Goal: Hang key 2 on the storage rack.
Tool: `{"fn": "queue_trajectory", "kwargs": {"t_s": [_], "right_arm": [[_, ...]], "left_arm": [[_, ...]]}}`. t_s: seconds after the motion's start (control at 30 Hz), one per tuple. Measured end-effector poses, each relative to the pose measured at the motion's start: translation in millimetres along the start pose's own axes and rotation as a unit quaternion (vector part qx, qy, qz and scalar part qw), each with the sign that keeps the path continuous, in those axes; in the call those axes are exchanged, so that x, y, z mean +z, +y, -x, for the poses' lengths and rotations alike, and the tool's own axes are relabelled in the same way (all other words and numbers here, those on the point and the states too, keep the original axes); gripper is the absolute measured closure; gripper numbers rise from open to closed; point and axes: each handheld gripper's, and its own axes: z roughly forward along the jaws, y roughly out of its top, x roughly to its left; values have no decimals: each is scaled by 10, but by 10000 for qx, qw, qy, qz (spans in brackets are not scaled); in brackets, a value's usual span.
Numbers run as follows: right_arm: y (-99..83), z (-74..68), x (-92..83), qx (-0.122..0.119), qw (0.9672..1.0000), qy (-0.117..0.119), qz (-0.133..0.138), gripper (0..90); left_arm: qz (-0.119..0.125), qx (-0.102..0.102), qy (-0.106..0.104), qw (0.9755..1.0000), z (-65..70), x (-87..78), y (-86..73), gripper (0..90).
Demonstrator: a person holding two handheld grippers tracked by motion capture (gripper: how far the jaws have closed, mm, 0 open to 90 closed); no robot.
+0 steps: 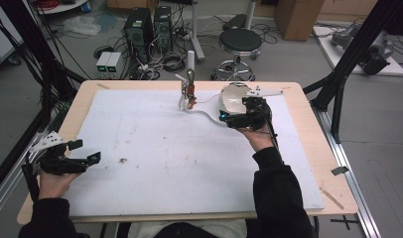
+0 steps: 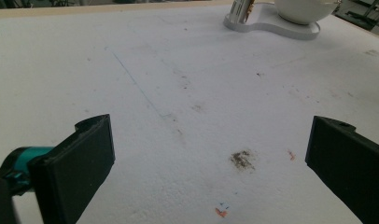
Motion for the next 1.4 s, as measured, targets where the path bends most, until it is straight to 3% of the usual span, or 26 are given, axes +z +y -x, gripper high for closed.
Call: {"fn": "queue_trajectory", "kwargs": {"t_s": [0.6,1.03,1.4], "right_arm": [[-473,177,-192,227,9996,-188,-8,6],[-748,295,-391,335,9989,-298,154,6],[-1042,356,-501,398,9986,-275,214,6]], "left_arm": [[-25,3,-15,10000,3,7,-3,18],[-40,-15,-34,10000,16,11,-17,18],[-38,-30,-57,10000,4,5,-27,18]]}}
